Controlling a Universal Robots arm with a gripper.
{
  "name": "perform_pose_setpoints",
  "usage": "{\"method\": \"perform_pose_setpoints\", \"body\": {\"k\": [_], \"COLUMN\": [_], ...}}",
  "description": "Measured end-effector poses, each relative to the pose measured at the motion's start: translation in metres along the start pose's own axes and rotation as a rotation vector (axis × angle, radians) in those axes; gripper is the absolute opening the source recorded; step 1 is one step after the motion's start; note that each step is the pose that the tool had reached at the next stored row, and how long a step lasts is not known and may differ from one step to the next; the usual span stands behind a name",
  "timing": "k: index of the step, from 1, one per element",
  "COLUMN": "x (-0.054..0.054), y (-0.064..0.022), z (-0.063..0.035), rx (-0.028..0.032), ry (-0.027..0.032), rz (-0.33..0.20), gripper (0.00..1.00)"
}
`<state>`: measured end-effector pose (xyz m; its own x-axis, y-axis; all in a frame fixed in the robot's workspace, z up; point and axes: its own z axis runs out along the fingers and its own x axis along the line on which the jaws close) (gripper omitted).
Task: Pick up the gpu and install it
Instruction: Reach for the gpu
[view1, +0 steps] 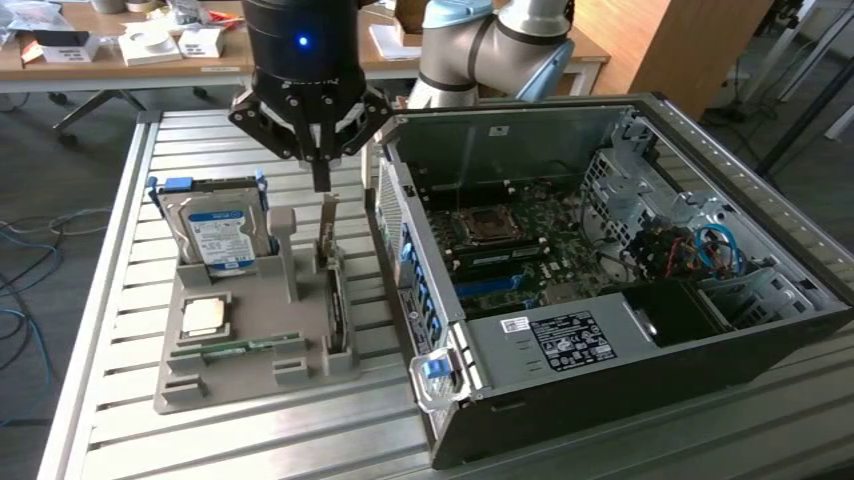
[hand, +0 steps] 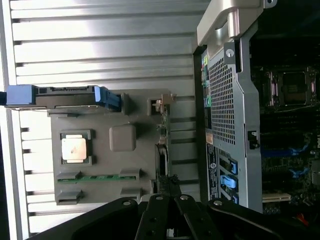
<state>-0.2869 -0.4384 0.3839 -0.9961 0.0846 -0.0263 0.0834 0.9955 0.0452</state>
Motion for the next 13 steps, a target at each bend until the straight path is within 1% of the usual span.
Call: {"method": "perform_pose_setpoints", "body": {"k": [13], "x": [0.001], "y": [-0.0161], "z": [-0.0005], "rx": [0.0004], "ry": [-0.0001], "rz": [0.000], "gripper": [0.11]}}
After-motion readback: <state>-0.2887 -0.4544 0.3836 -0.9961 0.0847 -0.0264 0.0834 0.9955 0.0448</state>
